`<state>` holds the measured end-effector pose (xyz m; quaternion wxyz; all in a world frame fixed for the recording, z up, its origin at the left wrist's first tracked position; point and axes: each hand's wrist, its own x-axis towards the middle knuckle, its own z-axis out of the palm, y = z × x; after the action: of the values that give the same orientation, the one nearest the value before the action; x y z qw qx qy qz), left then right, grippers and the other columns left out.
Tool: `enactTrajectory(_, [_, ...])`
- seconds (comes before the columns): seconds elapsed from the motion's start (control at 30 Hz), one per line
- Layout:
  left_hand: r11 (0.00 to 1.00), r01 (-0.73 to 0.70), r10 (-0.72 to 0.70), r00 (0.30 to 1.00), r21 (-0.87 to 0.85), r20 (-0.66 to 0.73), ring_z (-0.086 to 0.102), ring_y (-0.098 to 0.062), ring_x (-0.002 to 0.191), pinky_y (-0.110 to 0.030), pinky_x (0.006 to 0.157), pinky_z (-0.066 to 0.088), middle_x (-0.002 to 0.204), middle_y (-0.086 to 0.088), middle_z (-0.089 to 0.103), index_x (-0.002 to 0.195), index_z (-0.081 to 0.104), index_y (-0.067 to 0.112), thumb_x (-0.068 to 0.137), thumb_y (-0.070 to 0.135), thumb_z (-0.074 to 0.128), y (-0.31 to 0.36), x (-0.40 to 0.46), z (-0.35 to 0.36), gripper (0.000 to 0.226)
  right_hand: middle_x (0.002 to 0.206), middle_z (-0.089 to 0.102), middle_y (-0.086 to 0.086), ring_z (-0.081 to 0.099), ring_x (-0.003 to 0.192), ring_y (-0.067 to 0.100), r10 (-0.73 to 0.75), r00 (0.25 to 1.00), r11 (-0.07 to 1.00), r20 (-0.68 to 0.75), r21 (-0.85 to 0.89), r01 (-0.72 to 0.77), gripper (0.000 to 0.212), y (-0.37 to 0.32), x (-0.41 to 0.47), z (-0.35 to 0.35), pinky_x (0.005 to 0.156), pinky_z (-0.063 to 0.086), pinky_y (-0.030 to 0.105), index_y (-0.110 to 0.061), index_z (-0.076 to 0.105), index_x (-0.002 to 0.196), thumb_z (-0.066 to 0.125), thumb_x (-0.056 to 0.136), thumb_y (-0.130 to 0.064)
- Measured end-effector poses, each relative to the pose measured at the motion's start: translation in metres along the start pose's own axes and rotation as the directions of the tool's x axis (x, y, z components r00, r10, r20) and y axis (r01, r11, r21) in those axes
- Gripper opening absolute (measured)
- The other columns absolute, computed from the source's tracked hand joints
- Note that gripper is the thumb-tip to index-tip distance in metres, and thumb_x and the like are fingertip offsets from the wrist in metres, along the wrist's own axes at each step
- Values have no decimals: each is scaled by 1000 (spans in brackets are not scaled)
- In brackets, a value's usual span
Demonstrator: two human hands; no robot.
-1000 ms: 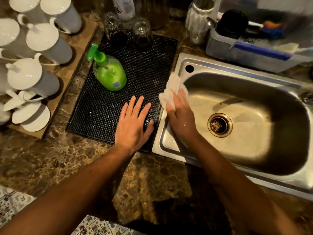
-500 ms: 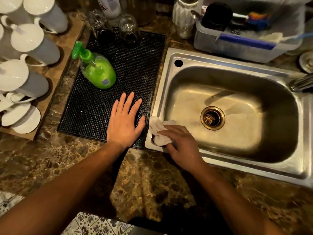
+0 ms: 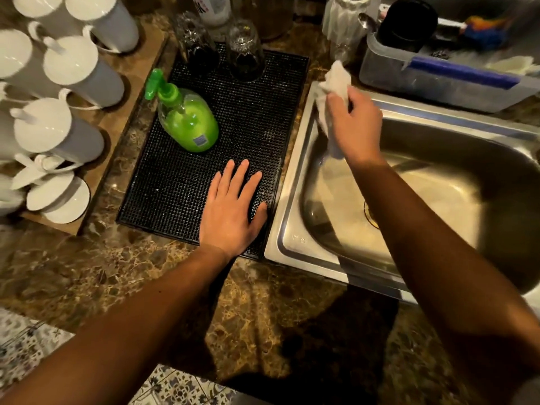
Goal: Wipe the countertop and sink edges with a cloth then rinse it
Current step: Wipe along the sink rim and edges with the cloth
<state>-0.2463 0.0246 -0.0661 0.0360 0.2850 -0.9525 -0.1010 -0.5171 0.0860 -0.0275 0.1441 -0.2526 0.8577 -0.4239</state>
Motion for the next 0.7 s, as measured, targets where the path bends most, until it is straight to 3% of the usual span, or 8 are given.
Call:
enactTrajectory(0.07, [1000,-9,9,1000,-6,-12,13,-32,160,-52,129,16,171,-10,25,157,41,18,104,47,42,1,0,1,61,128,68,7,61,118,23,-17,1000,991,-8,-136,15,48,2,20,14,89,43,27,-13,68,129,45,101,-45])
enactTrajectory(0.13, [1000,-13,13,1000,-11,-19,15,-33,160,-53,128,17,170,-11,26,157,42,17,104,46,44,-1,-1,2,61,143,60,11,52,135,29,-51,998,961,24,-273,56,55,11,25,32,108,43,38,-13,62,138,36,102,-45])
enactTrajectory(0.2, [1000,-23,22,999,-20,-30,16,-34,160,-54,128,18,170,-12,27,157,42,17,103,45,45,-2,0,2,61,157,48,13,38,149,29,-124,991,936,43,-326,132,53,18,14,45,123,28,46,-13,53,148,35,105,-37])
enactTrajectory(0.27, [999,-24,23,999,-24,-38,16,-34,160,-54,128,19,170,-12,27,157,42,16,103,44,46,-3,-1,2,61,162,40,14,30,154,28,-159,985,939,68,-298,172,51,21,-1,55,129,15,45,-12,46,153,38,105,-29])
enactTrajectory(0.37, [1000,-22,21,999,-21,-36,16,-34,160,-53,128,18,170,-12,27,157,42,16,103,44,46,-3,-1,2,61,163,38,17,27,155,29,-158,982,962,99,-208,176,54,23,-30,61,130,13,42,-11,45,154,43,101,-21])
enactTrajectory(0.5, [1000,-1,1,1000,-1,-16,14,-32,160,-52,129,16,171,-11,25,157,42,17,104,46,42,-1,0,2,60,161,39,18,32,153,30,-150,986,986,74,-62,155,52,27,-83,58,125,29,44,-11,49,152,52,100,-15])
enactTrajectory(0.6, [1000,-1,1,1000,13,11,12,-31,161,-51,129,14,172,-10,22,159,38,19,106,48,38,2,-1,2,61,163,37,18,28,155,29,-163,973,981,166,-79,178,51,32,-126,50,123,27,36,-12,43,155,49,105,-17])
enactTrajectory(0.7, [1000,4,-4,1000,17,16,12,-31,161,-51,130,13,172,-9,22,160,38,20,106,50,37,2,-3,3,62,163,36,18,25,156,31,-209,941,966,265,-94,240,51,36,-160,41,125,27,41,-10,40,157,46,107,-19])
